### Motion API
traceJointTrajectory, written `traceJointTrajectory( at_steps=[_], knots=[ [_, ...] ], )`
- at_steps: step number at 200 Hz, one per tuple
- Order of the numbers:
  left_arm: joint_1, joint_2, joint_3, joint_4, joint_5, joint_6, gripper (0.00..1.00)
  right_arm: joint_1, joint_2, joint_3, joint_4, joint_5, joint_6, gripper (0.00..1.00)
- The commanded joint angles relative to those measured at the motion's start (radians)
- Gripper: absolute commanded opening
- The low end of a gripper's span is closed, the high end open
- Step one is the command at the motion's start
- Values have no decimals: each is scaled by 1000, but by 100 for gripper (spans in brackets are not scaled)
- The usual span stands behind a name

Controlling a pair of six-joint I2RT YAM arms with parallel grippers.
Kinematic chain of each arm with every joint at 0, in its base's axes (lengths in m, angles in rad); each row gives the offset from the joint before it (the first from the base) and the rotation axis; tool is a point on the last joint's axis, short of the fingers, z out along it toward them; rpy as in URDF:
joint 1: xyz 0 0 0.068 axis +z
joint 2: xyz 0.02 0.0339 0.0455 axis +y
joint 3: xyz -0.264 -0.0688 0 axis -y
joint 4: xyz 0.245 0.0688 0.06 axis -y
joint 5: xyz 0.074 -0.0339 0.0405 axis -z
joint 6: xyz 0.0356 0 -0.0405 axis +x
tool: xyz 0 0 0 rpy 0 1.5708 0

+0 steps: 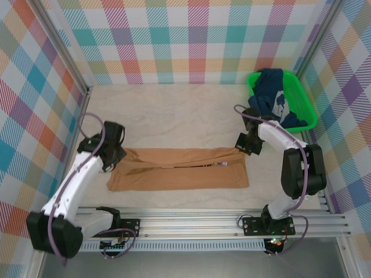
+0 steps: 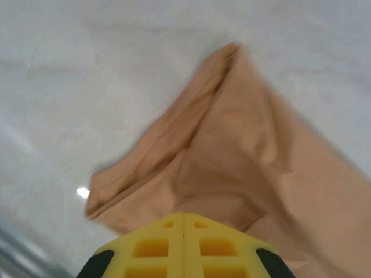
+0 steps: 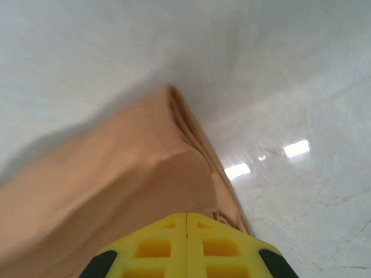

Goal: Fold and stack the t-shirts

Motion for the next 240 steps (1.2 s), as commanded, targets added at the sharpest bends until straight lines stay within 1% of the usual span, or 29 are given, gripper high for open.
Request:
traceJointTrajectory(
  at_steps=[1, 21, 47, 61, 76, 98, 120, 147, 166, 198, 240],
  knots=[
    [23, 176, 196, 110, -11, 102, 0, -4, 76, 145, -1, 20, -20, 0],
    [61, 382, 423, 147, 16, 172, 0, -14, 167, 274, 2, 19, -32, 0],
    [77, 609, 737, 97, 7, 253, 0, -26, 289, 451, -30, 3, -43, 0],
    [80, 670, 828, 80, 7, 289, 0, -27, 332, 513, -42, -4, -46, 0],
    [83, 680, 845, 81, 11, 319, 0, -29, 362, 554, -66, -14, -46, 0],
    [80, 615, 754, 113, 38, 343, 0, -29, 357, 529, -66, -32, -46, 0],
    [69, 503, 596, 137, 27, 367, 0, -29, 316, 445, -40, -48, -46, 0],
    [53, 348, 399, 137, 11, 361, 0, -28, 245, 332, -13, -51, -47, 0],
    [42, 247, 272, 110, -3, 328, 0, -29, 199, 259, -6, -45, -55, 0],
    [31, 92, 60, 96, 12, 262, 0, -29, 139, 132, 5, -20, -64, 0],
    [31, -34, -87, 52, -14, 186, 0, -28, 91, 31, 22, -12, -54, 0]
  ],
)
